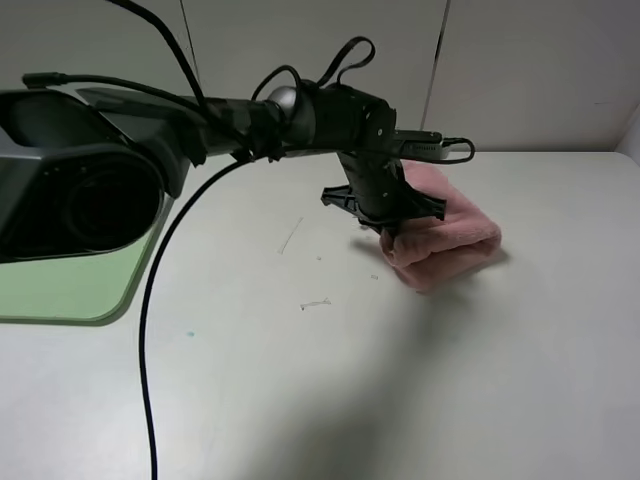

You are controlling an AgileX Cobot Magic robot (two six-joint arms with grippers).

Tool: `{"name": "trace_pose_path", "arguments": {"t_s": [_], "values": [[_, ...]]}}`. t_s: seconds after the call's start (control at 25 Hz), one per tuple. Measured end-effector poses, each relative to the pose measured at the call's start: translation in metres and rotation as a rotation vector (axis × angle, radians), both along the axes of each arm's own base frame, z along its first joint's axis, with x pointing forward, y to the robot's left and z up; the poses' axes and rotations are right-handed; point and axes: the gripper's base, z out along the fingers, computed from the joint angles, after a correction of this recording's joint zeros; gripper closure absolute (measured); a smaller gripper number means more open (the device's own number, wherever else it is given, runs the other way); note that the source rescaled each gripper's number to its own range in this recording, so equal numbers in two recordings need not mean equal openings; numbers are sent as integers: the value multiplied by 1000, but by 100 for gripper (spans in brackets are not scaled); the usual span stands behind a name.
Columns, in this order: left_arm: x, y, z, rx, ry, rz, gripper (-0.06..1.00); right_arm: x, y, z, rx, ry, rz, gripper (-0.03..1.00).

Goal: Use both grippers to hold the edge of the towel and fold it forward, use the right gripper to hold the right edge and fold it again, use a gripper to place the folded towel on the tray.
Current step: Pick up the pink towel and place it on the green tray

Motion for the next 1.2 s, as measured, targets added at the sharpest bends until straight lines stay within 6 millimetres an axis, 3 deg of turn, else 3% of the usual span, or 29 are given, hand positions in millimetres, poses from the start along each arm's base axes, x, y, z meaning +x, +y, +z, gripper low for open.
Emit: {"name": "trace_pose_path", "arguments": {"t_s": [0.36,0.6,0.8,1.2], "values": [[6,42,62,150,7,-73,90,0,0,0,0,0,0,-3],[3,71,87,184,21,-79,90,0,0,0,0,0,0,-3],[1,112,111,187,20,-31,90,0,0,0,0,0,0,-3],[-17,205,135,186,24,111,90,0,0,0,0,0,0,-3]]}}
